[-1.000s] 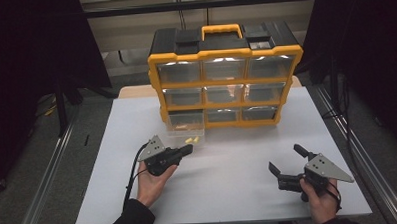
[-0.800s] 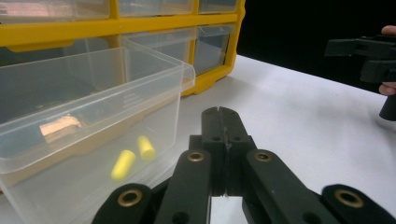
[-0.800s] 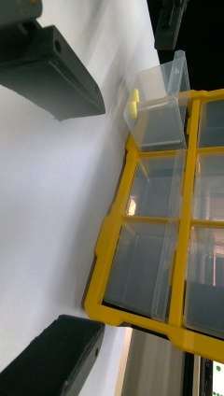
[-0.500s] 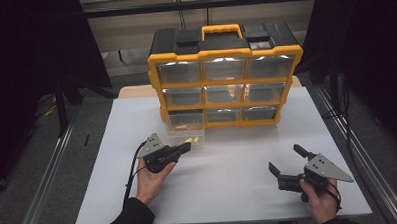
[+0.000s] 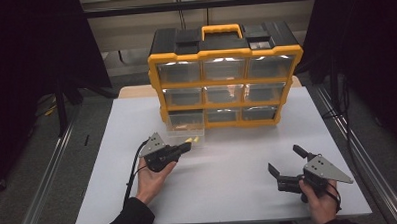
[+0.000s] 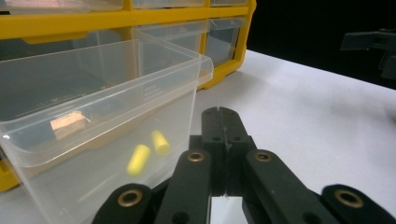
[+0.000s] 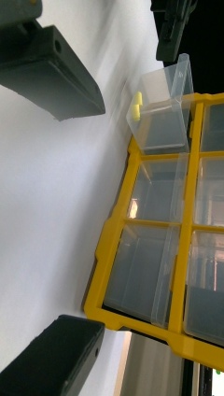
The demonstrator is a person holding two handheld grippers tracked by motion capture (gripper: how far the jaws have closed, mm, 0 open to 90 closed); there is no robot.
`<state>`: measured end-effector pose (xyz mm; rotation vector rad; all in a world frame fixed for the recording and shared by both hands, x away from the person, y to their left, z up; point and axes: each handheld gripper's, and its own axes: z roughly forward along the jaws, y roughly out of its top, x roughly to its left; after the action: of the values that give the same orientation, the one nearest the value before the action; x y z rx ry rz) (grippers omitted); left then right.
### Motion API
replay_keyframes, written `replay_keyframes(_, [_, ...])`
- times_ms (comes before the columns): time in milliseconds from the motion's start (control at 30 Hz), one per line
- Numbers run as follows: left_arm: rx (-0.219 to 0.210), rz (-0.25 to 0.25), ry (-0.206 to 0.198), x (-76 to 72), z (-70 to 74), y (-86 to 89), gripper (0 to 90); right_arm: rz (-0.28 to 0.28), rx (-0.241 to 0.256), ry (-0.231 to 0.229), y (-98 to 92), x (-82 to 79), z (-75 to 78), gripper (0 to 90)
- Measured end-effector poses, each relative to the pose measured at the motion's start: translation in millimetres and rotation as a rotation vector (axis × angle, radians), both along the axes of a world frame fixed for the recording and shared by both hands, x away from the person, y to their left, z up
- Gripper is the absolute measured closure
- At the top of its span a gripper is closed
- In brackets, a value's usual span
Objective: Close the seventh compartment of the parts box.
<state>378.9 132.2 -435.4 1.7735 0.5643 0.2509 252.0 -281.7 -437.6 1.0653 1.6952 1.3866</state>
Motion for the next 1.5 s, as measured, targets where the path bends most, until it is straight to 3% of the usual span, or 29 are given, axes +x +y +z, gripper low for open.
replay_keyframes(367, [0.002, 0.018, -0.006, 5.7, 4.7, 2.7, 90.0, 0.002, 0.002, 0.000, 0.1, 0.0, 0.1, 0.0])
replay_keyframes(533, [0.016, 0.015, 0.003, 8.3, 3.6, 1.0, 90.0, 0.003, 0.003, 0.003, -0.1, 0.6, -0.1, 0.0])
replay_keyframes(633, [0.032, 0.023, -0.011, 9.9, 3.5, 0.9, 90.0, 0.003, 0.000, 0.004, 0.0, 0.5, -0.1, 0.0])
replay_keyframes(933, [0.019, 0.043, -0.002, 14.0, 3.9, -1.7, 90.0, 0.006, 0.000, 0.004, 0.0, 0.9, -0.5, 0.0])
replay_keyframes(1067, [0.037, 0.051, -0.019, 16.7, 3.5, -3.1, 90.0, 0.008, -0.003, 0.006, 0.6, 0.8, -0.4, 0.0])
replay_keyframes(1133, [0.017, 0.059, -0.016, 17.7, 3.6, -4.4, 90.0, 0.007, -0.004, 0.006, 0.7, 0.6, -0.5, 0.0])
replay_keyframes(1500, [0.011, 0.062, -0.031, 21.8, 6.8, -4.7, 90.0, -0.003, -0.005, 0.007, -1.0, -2.2, -0.1, 0.0])
